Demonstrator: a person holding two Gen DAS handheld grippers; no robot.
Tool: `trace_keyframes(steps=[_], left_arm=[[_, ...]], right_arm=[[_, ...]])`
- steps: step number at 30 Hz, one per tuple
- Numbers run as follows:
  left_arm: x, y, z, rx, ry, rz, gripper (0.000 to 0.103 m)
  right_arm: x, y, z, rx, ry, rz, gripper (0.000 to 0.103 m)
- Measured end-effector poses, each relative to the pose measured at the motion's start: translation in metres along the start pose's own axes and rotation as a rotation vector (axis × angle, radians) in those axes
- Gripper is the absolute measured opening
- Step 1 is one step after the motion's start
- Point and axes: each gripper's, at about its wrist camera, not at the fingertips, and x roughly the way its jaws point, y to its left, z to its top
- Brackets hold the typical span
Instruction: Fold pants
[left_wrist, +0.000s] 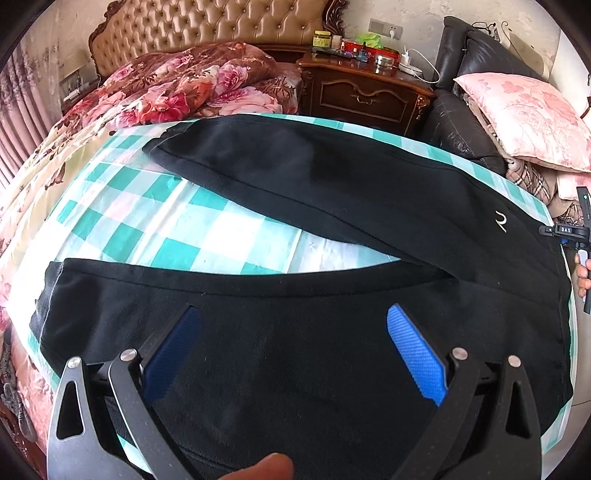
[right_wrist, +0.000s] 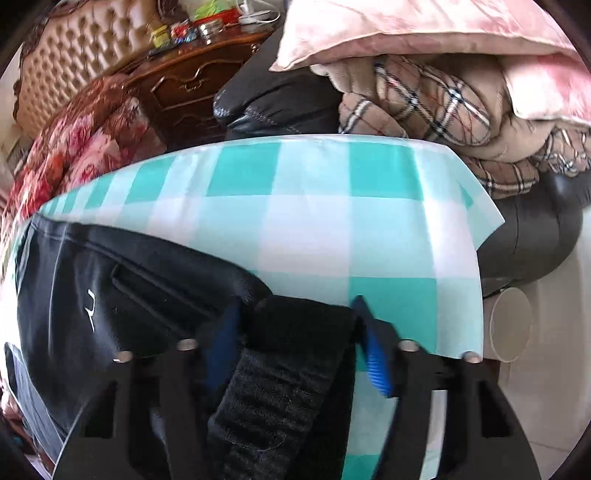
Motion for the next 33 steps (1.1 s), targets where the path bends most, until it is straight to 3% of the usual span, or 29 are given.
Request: trace_keyframes(steps=[5,11,14,16,20,22,25,29,33], left_arm=[[0.005,0.007,0.019,-0.026,-0.016,-0.042,0.101],[0.027,0.029,0.069,-0.103,-0.038,-0.130,0.101],[0.046,0.044,0.103,-0.168,-0.021,-0.227,0.087],[0.071,0.054,0.132,-0.215,0.026,-0.338,0.074],[0.119,0.065,0.180,-0.285,0.114,-0.444,0.064],[0.150,0.067,0.202,-0.340,0.175,-0.509,0.051],[0.188,0.072,0.223,-0.434,0.246,-0.529,0.044],[0.217,0.073,0.242,-0.546,0.307,-0.546,0.043],[0.237,0.066,0.251,-0.593,0.389,-0.538,0.043]], right_arm=[[-0.027,0.023,-0.006,-0.083,-0.077,-0.027,0.029],[-0.117,0.062,-0.032,-0.157,-0.262,0.065,0.026],[-0.164,0.088,-0.065,-0.237,-0.342,0.146,0.026],[-0.186,0.101,-0.088,-0.290,-0.374,0.191,0.025],[-0.217,0.122,-0.142,-0.359,-0.405,0.294,0.025],[-0.224,0.129,-0.166,-0.382,-0.402,0.324,0.025],[-0.228,0.135,-0.188,-0.392,-0.389,0.341,0.025],[-0.233,0.133,-0.206,-0.385,-0.381,0.342,0.025],[-0.232,0.134,-0.220,-0.402,-0.367,0.353,0.025]])
